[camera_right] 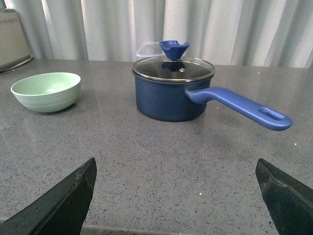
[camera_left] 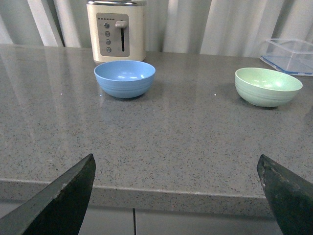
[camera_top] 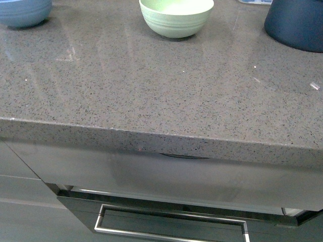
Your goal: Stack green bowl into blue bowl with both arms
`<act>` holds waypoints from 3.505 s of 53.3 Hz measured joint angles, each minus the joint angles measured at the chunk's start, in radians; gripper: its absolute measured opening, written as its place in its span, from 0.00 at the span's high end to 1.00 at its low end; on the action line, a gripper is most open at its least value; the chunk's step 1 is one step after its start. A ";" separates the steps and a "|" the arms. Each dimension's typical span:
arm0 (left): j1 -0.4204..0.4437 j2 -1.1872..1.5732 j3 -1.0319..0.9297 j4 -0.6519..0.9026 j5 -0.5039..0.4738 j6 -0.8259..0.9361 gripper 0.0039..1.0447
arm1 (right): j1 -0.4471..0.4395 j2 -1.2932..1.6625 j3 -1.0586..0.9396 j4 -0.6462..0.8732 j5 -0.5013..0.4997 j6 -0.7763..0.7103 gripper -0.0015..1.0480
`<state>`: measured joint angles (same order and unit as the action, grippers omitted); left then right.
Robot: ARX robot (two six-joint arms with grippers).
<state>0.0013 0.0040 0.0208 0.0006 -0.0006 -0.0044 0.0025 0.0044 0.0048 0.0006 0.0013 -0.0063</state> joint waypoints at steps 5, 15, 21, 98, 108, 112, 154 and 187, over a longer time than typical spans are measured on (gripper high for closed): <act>0.000 0.000 0.000 0.000 0.000 0.000 0.06 | 0.000 0.000 0.000 0.000 0.000 0.000 0.10; 0.000 0.000 0.000 0.000 0.000 0.000 0.06 | 0.000 0.000 0.000 0.000 0.000 0.000 0.10; -0.006 0.009 0.003 -0.011 -0.019 -0.008 0.06 | 0.000 0.000 0.000 0.000 0.000 0.000 0.10; 0.199 1.778 1.386 -0.146 -0.069 -0.360 0.06 | 0.000 0.000 0.000 0.000 0.000 0.000 0.10; 0.196 1.859 1.461 -0.163 -0.127 -0.315 0.06 | 0.000 0.000 0.000 0.000 0.000 0.000 0.10; 0.207 1.898 1.490 -0.168 -0.132 -0.304 0.06 | 0.000 0.000 0.000 0.000 0.000 0.000 0.10; 0.201 2.160 1.684 -0.193 -0.138 -0.246 0.13 | 0.000 0.000 0.000 0.000 0.000 0.000 0.10; 0.169 2.158 1.689 -0.198 -0.140 -0.217 0.96 | 0.000 0.000 0.000 0.000 0.000 0.000 0.10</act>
<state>0.1699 2.1616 1.7096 -0.1970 -0.1402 -0.2214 0.0025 0.0044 0.0048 0.0006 0.0013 -0.0067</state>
